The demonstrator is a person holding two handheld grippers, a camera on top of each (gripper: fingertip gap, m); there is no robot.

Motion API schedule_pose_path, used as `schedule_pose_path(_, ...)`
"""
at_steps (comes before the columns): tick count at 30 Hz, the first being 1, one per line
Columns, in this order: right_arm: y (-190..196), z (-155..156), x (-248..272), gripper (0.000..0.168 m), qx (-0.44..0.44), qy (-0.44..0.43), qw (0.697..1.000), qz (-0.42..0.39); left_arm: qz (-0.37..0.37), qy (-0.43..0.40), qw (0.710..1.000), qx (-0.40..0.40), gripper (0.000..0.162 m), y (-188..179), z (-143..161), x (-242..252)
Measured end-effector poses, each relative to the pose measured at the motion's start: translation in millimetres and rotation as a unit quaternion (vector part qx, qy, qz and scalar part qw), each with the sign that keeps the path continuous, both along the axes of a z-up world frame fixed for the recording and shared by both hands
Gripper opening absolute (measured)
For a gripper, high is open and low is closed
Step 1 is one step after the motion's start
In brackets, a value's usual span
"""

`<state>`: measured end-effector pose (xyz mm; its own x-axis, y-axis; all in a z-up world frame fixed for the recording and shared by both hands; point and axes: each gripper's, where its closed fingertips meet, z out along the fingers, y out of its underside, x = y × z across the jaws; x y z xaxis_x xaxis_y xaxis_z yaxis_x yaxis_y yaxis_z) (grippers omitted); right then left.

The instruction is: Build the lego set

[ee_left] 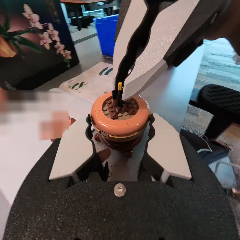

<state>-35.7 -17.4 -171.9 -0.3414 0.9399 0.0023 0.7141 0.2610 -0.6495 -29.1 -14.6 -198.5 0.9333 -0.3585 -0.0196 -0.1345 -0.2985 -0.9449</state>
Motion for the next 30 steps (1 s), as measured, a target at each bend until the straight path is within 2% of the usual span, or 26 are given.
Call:
schedule_pose_path(3, 5.1, -0.2, 1.2, 0.007, 0.004, -0.013, 1.000, 0.001, 0.084, 0.013, 0.996, 0.005, 0.085, 5.7, 0.0, 0.3)
schedule_pose_path(6, 7.5, -0.5, 1.8, 0.007, 0.008, -0.020, 1.000, -0.011, 0.119, 0.010, 0.993, 0.004, 0.085, 8.5, 0.1, -0.1)
schedule_pose_path(9, 6.0, -0.6, 1.6, 0.007, 0.012, -0.016, 1.000, -0.020, 0.109, 0.012, 0.994, 0.004, 0.085, 6.0, 0.3, -0.2)
schedule_pose_path(15, 5.9, -0.7, 1.5, 0.007, 0.017, -0.004, 0.998, -0.054, 0.040, 0.038, 0.998, 0.012, 0.082, 1.7, 0.2, -0.3)
schedule_pose_path(30, 5.7, -2.8, 2.4, 0.007, 0.030, -0.018, 0.996, -0.083, 0.052, 0.051, 0.997, 0.020, 0.080, 2.4, 0.8, -1.2)
